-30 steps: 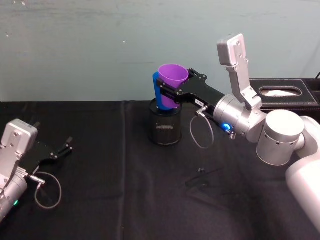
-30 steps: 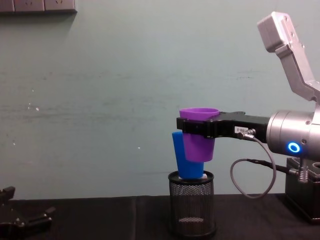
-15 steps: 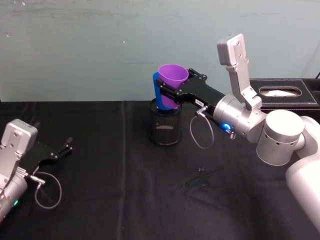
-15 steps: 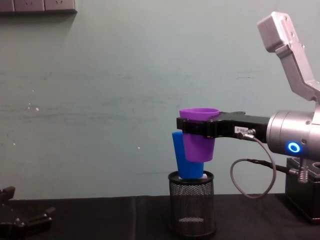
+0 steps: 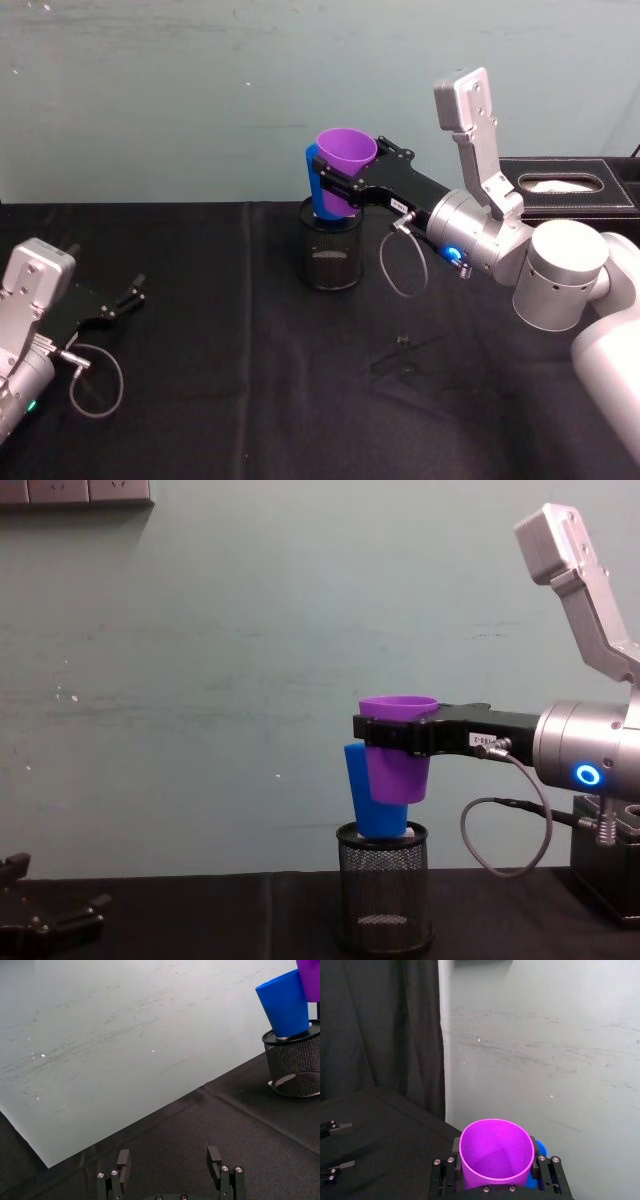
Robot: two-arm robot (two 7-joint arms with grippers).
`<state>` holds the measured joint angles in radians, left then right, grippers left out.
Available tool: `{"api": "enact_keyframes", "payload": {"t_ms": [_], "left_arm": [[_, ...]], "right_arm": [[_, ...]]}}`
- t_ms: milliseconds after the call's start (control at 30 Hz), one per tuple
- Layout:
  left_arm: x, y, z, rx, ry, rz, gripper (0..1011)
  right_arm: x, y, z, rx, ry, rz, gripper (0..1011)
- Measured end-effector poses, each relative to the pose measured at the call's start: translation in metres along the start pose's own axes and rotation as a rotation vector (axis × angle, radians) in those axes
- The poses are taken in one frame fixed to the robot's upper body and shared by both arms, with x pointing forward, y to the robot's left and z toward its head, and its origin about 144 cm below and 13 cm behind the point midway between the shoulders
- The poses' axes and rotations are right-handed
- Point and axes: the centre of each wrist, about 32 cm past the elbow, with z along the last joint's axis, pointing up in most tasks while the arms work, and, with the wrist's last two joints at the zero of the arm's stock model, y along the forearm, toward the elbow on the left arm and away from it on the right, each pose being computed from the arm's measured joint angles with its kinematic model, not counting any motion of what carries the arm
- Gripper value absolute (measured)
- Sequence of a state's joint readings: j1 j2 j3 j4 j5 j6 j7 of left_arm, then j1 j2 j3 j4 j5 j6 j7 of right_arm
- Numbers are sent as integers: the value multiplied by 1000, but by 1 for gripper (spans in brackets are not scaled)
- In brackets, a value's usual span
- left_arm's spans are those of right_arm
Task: Pick up one cup with a gripper and tap it against the other cup.
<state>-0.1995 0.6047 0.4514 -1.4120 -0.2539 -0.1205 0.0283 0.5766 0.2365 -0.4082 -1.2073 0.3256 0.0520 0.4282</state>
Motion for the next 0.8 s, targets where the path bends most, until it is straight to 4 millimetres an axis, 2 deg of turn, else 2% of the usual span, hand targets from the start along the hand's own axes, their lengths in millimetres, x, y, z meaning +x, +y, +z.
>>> {"api": "enact_keyframes", "payload": {"t_ms": [800], "left_arm": [[0, 0, 0, 0, 0, 0, 1000]], "right_arm": [[0, 0, 0, 0, 0, 0, 741]]}}
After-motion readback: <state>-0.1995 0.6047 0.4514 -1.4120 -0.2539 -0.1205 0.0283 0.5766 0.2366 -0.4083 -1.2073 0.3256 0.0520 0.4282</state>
